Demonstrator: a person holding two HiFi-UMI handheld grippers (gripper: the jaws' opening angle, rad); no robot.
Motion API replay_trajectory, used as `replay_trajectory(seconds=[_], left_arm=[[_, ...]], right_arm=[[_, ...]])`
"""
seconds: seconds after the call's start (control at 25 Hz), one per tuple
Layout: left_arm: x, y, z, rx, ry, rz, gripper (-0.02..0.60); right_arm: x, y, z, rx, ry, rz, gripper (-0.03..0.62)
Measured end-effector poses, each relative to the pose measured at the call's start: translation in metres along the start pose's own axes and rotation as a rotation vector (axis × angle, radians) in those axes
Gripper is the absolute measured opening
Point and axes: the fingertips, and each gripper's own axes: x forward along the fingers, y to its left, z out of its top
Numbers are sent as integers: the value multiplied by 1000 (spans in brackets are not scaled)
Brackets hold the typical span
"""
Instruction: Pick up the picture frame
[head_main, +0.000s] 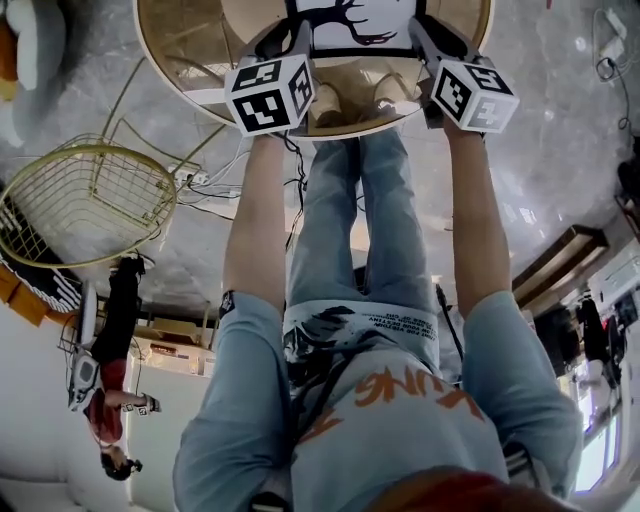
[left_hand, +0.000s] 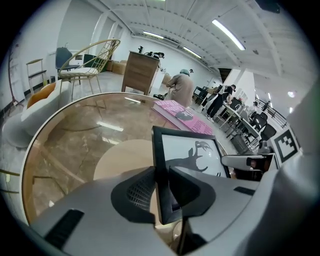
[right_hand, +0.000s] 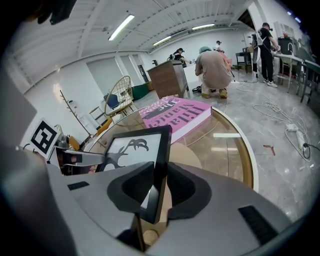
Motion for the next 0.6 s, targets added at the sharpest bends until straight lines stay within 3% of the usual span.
replay_trajectory(seconds=[0.24,0.6], left_arm=[[-13,0,3,1,-13,-38,80],[-76,-20,9,24,-73,-11,78]], right_arm=[[-7,8,7,-13,-4,5,74],[-59,39,15,-20,-58,15,72]])
